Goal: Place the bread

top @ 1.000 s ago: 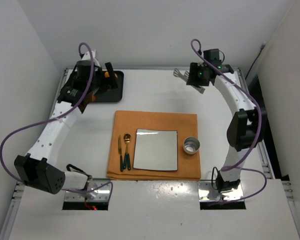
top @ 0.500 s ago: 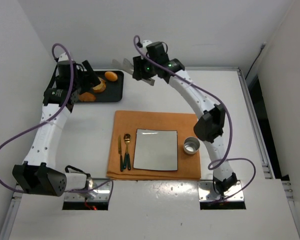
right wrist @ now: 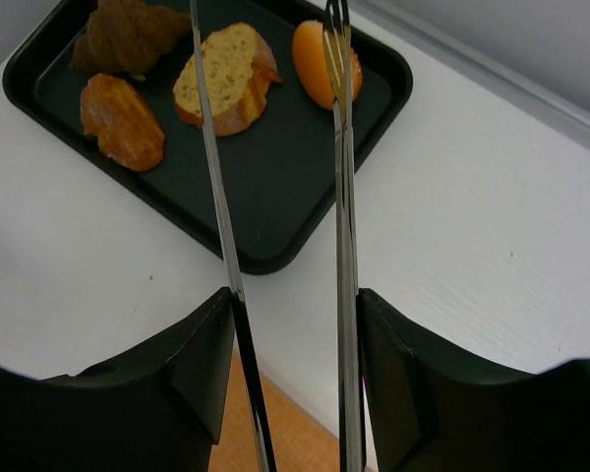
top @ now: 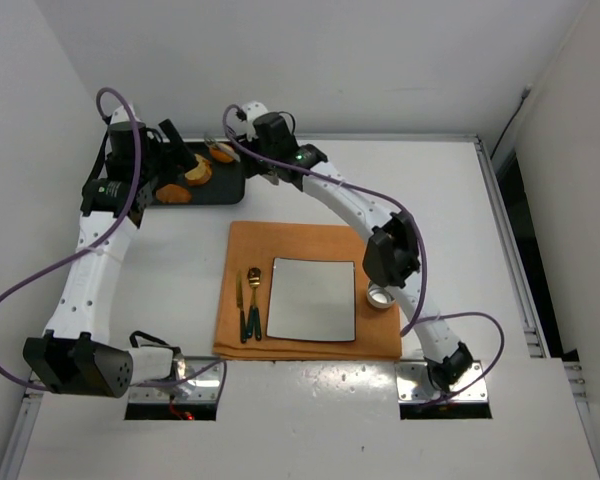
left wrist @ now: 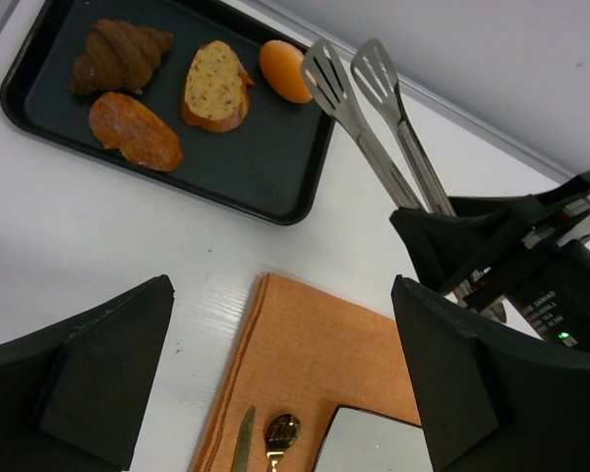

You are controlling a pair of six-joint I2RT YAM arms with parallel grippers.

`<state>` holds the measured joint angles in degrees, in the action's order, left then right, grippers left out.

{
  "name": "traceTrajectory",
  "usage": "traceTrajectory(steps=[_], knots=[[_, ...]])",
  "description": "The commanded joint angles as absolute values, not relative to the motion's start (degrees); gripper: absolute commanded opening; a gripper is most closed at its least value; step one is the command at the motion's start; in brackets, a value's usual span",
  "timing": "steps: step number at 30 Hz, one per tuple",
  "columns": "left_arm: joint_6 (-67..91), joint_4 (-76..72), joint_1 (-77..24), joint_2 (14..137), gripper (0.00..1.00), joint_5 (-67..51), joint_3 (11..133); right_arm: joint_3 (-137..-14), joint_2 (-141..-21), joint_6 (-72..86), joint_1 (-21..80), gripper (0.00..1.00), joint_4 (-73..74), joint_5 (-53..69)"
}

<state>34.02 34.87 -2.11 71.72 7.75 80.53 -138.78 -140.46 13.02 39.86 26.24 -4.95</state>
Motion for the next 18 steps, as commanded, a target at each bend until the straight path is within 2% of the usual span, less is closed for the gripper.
traceTrajectory(steps=[1,6,18], knots=[[34.8,34.5,-1.3,70.4,1.0,6.2,81.0,-140.8,-141.3,9.5,40.2,0.51,17.4,-8.3],[34.8,34.5,-1.3,70.9,1.0,6.2,80.5,-140.2,-143.3,6.7,40.8,0.5,15.7,-12.7],[34.8,33.9,-0.8,71.5,1.0,6.2,80.0,-141.1,-147.2,6.6,40.8,0.5,14.5,-10.4]])
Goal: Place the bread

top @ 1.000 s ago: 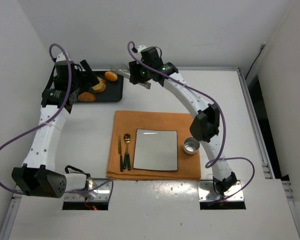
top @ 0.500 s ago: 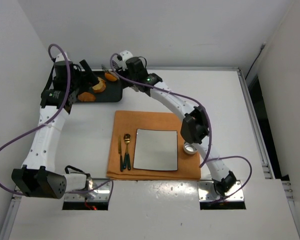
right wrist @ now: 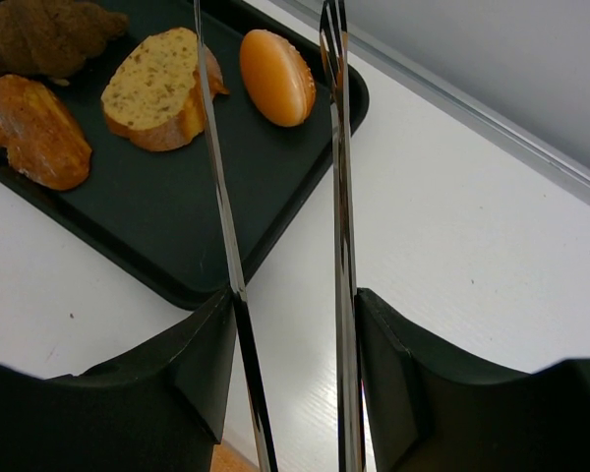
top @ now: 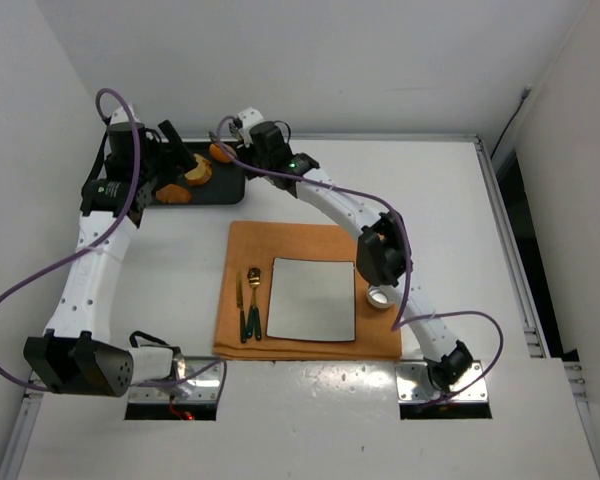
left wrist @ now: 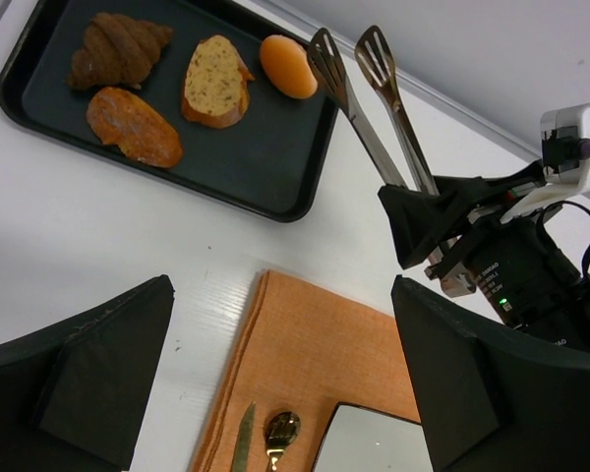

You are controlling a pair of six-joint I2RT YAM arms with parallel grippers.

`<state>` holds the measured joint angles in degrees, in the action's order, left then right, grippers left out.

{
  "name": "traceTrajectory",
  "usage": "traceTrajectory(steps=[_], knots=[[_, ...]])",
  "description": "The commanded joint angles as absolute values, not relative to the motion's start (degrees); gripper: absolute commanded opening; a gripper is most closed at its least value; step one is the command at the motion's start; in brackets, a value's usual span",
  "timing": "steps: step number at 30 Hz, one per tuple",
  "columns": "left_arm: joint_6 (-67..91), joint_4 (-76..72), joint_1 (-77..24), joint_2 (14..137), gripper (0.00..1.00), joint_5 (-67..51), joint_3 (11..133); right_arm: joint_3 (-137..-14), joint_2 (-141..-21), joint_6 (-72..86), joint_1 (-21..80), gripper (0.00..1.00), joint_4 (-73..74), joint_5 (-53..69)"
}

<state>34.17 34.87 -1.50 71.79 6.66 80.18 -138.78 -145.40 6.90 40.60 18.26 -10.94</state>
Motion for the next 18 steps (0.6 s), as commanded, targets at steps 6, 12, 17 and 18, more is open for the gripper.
traceTrajectory(steps=[6,12,17,18], knots=[[34.8,33.9,-0.8,71.5,1.0,6.2,79.5,-142.2,-149.3,6.6,40.8,0.5,14.0,-9.8],[34.8,33.9,-0.8,72.0,1.0,6.2,78.9,-143.3,-151.3,6.6,40.8,0.5,12.7,-10.9],[34.8,33.9,-0.3,73.2,1.0,6.2,78.9,-143.3,-152.9,5.9,40.8,0.5,12.2,-11.4],[34.8,33.9,-0.3,73.2,1.0,6.2,78.9,-143.3,-152.9,5.9,40.8,0.5,12.2,-11.4]])
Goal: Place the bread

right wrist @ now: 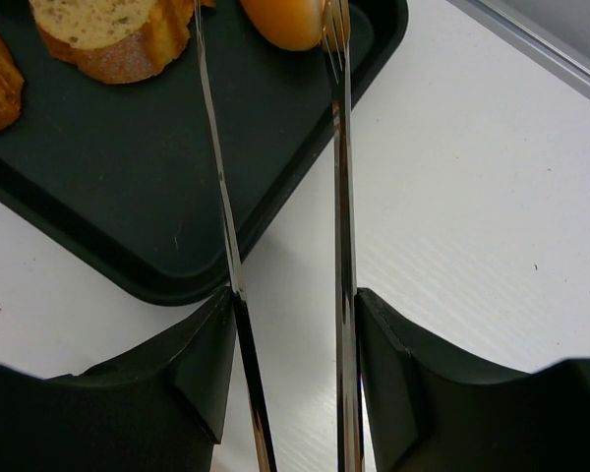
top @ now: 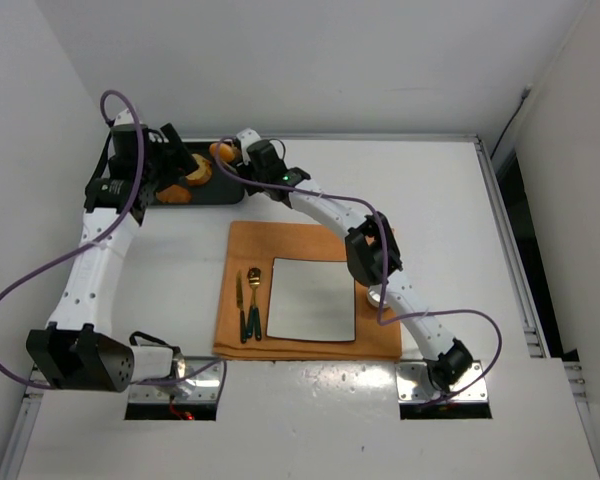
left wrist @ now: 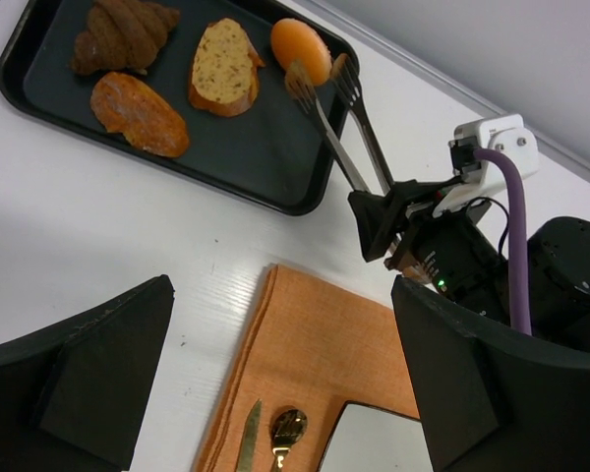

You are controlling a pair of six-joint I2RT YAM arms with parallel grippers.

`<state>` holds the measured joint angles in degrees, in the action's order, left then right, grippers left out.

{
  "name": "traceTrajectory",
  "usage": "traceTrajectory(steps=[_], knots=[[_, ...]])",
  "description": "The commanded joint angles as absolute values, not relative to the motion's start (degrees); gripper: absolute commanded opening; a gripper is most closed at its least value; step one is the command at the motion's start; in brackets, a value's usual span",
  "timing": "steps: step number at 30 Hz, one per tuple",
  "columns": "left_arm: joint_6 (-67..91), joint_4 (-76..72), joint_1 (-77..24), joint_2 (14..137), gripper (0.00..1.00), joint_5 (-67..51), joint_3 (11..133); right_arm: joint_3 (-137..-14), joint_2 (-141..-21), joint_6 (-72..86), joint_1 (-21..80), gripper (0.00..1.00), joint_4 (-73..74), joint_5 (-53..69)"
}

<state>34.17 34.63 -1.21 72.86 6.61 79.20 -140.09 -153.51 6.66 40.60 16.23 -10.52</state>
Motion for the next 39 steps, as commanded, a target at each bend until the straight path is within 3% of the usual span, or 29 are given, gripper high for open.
traceTrajectory(steps=[1,13,35,39], knots=[[34.8,33.4,-0.3,73.2,1.0,6.2,78.9,-143.3,-153.6,5.9,40.8,0.5,12.2,-11.4],[34.3,33.4,-0.3,74.3,1.0,5.6,78.4,-141.9,-153.6,3.3,40.8,0.48,10.6,-16.5],[33.8,32.9,-0.3,74.8,1.0,6.1,77.9,-140.5,-156.4,3.3,40.8,0.48,10.0,-12.9],[33.7,32.9,-0.3,74.8,1.0,6.2,77.9,-140.5,-156.9,3.8,40.8,0.43,10.0,-12.4]])
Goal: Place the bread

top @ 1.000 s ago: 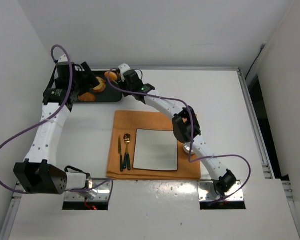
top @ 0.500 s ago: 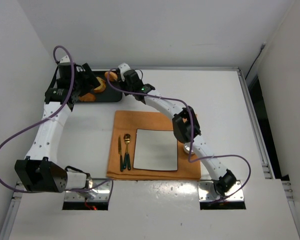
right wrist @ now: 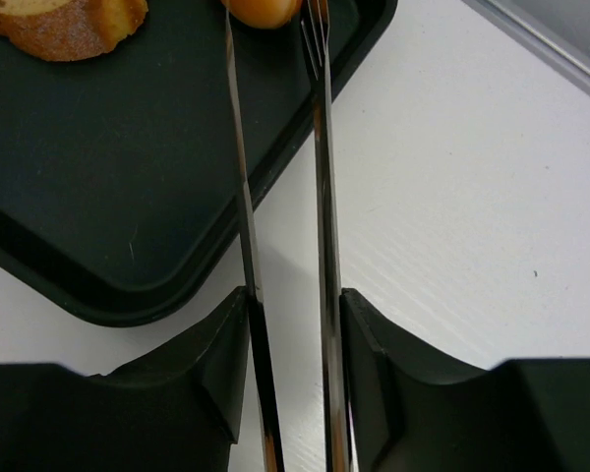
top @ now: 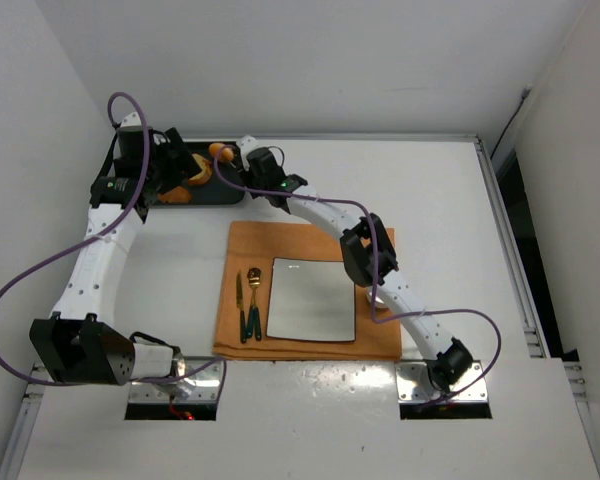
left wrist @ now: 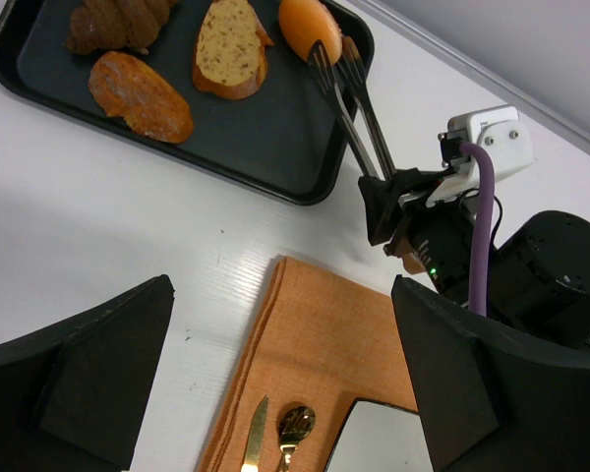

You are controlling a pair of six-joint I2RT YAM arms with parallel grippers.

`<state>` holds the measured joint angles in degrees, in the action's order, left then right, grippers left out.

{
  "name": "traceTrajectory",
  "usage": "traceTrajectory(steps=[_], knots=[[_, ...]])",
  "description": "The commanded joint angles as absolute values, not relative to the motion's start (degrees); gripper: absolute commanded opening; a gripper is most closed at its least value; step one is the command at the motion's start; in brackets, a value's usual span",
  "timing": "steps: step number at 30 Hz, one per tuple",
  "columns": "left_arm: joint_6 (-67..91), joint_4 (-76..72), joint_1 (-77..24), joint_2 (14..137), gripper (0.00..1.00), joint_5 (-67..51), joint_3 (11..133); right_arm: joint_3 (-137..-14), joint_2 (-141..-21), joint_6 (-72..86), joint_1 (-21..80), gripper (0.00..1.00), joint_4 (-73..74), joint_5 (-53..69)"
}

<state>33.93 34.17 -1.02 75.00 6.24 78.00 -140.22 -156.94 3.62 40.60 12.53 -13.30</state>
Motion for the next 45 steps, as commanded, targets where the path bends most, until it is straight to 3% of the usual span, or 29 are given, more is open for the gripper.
traceTrajectory(steps=[1,5,14,28,31,37,45], knots=[[33.7,32.9,-0.3,74.8,1.0,6.2,77.9,-140.5,-156.9,3.8,40.8,0.39,10.0,-12.4],[33.7,32.9,-0.3,74.8,1.0,6.2,77.9,-140.5,-156.9,3.8,40.8,0.39,10.0,-12.4],[33.7,32.9,-0.3,74.8,1.0,6.2,77.3,-141.1,-152.7,5.4,40.8,0.16,10.5,-12.4],[33.7,32.9,0.8,72.7,1.0,3.9,77.3,-120.1,-129.7,9.6,40.8,0.08,6.2,-10.7],[33.7,32.9,1.4,72.1,1.0,2.6,77.3,-114.4,-123.4,12.0,40.8,0.05,9.6,-12.2],[34.3,32.9,1.9,70.9,1.0,2.0,78.5,-86.6,-105.0,18.1,40.8,0.04,10.9,-16.1],[35.9,31.6,1.9,70.4,1.0,-3.4,76.4,-62.9,-73.6,25.7,41.3,0.03,22.8,-19.5]])
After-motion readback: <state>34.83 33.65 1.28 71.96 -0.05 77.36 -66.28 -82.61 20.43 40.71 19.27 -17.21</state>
